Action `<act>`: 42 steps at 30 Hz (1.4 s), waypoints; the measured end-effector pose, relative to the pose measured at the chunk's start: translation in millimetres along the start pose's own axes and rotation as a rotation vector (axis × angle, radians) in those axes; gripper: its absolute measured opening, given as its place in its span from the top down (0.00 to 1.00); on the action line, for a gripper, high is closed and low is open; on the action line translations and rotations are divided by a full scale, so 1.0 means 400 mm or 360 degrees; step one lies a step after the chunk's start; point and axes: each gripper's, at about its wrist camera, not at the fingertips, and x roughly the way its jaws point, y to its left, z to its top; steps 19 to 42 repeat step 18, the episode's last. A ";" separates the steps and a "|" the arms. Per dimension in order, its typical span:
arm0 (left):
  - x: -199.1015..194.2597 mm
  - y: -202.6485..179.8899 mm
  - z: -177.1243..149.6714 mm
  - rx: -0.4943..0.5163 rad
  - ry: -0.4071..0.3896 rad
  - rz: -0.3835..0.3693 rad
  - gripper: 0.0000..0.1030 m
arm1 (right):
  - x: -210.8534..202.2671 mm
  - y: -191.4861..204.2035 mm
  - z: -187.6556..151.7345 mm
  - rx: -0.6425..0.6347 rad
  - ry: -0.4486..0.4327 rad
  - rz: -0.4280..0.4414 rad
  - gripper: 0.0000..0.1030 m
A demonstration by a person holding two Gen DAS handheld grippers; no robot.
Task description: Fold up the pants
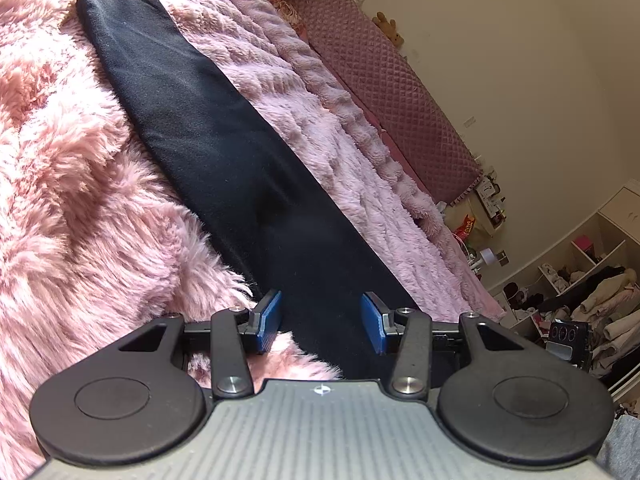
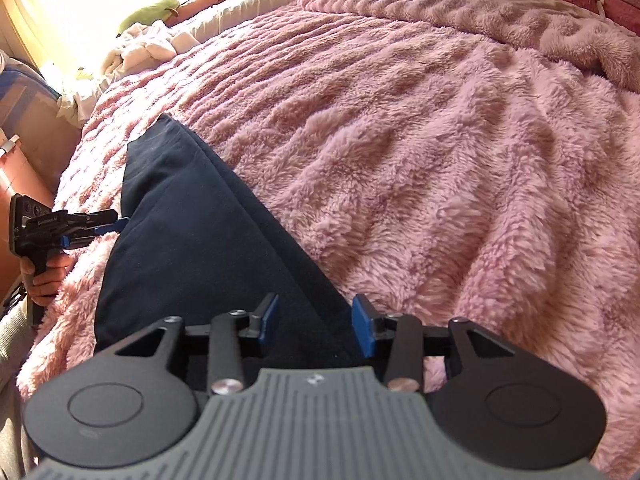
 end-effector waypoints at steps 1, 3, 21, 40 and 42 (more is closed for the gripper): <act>0.000 0.000 0.000 -0.0001 0.0001 0.0000 0.48 | 0.008 0.004 -0.001 -0.0019 0.0031 0.0008 0.64; 0.000 -0.001 0.000 -0.0001 0.0002 0.0001 0.48 | 0.030 0.012 -0.007 -0.0085 0.0100 -0.0003 0.68; -0.008 0.011 0.008 -0.0054 0.0012 -0.0034 0.48 | 0.030 0.043 -0.029 -0.0374 -0.0101 -0.0282 1.00; -0.008 0.011 0.008 -0.0054 0.0012 -0.0034 0.48 | 0.030 0.043 -0.029 -0.0374 -0.0101 -0.0282 1.00; -0.008 0.011 0.008 -0.0054 0.0012 -0.0034 0.48 | 0.030 0.043 -0.029 -0.0374 -0.0101 -0.0282 1.00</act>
